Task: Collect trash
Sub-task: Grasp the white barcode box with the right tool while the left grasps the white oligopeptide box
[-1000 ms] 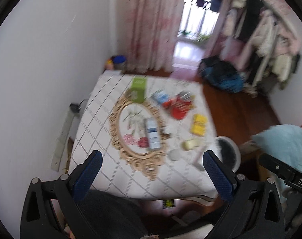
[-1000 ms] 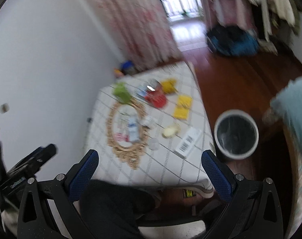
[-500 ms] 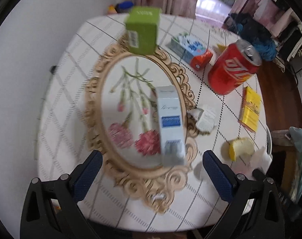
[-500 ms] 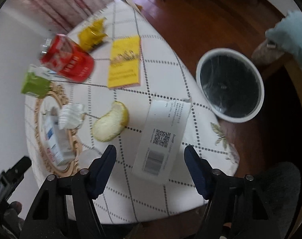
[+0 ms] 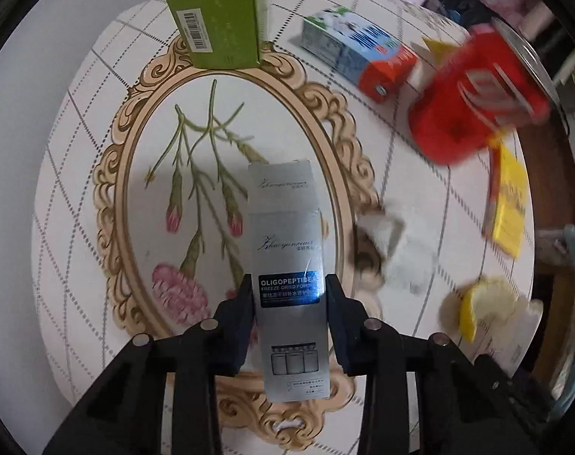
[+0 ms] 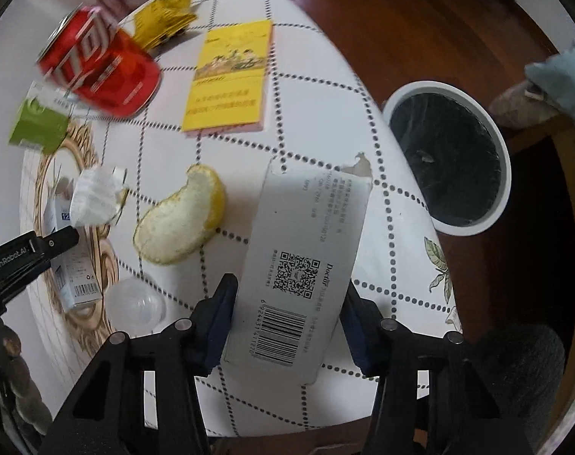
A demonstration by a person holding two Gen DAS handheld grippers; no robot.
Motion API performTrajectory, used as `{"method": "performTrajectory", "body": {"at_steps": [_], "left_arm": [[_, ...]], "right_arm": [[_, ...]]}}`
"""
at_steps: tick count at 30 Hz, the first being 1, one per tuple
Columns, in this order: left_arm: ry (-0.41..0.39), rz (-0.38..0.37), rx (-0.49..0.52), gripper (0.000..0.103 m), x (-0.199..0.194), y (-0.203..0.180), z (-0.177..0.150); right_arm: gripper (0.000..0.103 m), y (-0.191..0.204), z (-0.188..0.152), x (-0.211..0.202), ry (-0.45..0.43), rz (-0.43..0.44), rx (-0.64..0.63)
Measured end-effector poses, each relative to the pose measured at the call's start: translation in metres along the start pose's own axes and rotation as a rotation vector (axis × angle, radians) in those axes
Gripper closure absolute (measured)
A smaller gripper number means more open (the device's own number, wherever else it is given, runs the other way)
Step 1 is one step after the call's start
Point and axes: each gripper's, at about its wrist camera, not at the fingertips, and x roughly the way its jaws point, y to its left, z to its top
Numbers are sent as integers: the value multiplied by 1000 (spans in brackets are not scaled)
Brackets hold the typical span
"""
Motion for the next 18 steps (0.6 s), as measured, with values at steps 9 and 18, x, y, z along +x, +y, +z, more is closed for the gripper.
{"method": "performTrajectory", "body": {"at_steps": [9, 18], "left_arm": [[-17, 34, 11, 70, -8, 2, -71], [-44, 53, 25, 71, -8, -13, -66]], "right_arm": [[47, 5, -32, -2, 46, -56, -131], [51, 13, -36, 1, -27, -108, -133]]}}
